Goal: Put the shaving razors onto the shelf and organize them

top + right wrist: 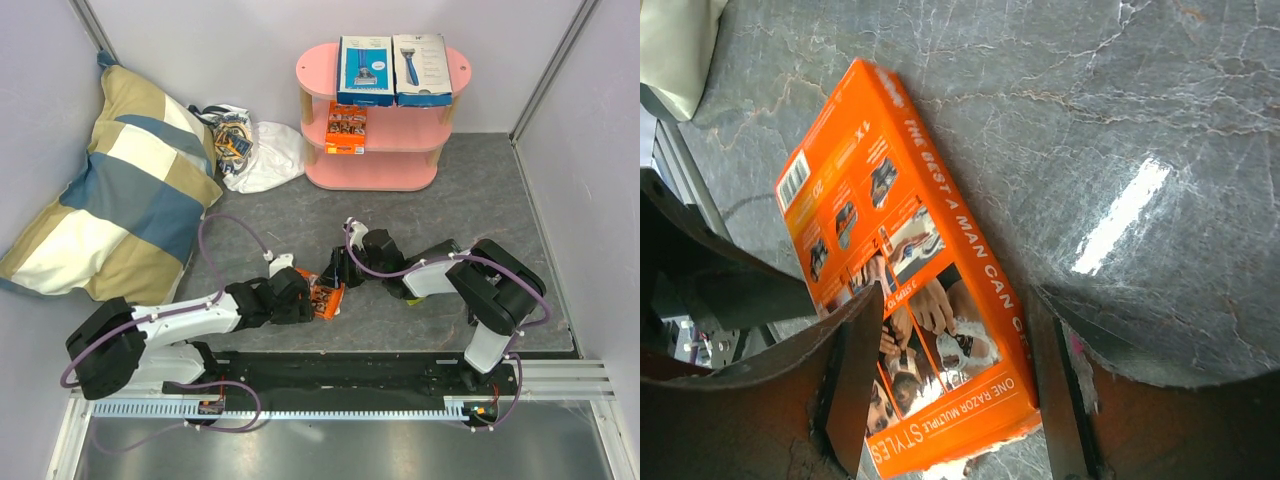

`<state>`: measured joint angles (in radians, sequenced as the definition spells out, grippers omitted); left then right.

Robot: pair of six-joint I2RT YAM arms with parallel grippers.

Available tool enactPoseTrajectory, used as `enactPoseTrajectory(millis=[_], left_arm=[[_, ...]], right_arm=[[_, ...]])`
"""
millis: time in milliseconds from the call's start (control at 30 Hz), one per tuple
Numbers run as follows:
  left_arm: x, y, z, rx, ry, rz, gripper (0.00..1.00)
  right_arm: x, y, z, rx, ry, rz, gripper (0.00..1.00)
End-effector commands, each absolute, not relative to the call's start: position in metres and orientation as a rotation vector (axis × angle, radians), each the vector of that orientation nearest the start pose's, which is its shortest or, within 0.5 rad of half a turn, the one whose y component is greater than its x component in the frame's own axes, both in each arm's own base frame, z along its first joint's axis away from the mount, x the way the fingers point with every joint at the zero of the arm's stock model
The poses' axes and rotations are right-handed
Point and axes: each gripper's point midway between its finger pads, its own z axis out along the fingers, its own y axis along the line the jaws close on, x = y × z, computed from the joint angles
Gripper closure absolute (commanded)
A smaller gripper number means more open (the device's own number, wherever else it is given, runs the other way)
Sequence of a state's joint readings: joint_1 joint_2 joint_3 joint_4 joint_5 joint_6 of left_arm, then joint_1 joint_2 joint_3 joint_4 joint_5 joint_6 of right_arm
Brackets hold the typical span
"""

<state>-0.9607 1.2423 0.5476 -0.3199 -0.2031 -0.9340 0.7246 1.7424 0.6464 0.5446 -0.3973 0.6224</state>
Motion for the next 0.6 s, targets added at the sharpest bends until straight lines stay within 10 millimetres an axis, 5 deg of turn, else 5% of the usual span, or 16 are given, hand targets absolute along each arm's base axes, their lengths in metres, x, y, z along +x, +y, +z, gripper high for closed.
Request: enactPoseTrajectory(millis=[0, 200, 367, 567], left_arm=[[0.208, -0.217, 0.055, -0.201, 2.383, -0.463, 0.25], [0.216, -0.196, 0.046, -0.275, 2.378, -0.457, 0.21], [0.236, -0.205, 0.048, -0.276, 2.339, -0.510, 0.19], [0.235, -0.213, 0.055, -0.277, 2.301, -0.607, 0.19]], right_arm=[[0.187, 0.341, 0.020, -0.434, 2.502, 1.306, 0.34], [0.180, 0.342, 0.018, -0.467, 2.512, 1.346, 0.35], [0.175, 0.334, 0.010, -0.467, 2.545, 1.312, 0.35], [0.181, 0.334, 0.009, -0.437, 2.534, 1.279, 0.35]])
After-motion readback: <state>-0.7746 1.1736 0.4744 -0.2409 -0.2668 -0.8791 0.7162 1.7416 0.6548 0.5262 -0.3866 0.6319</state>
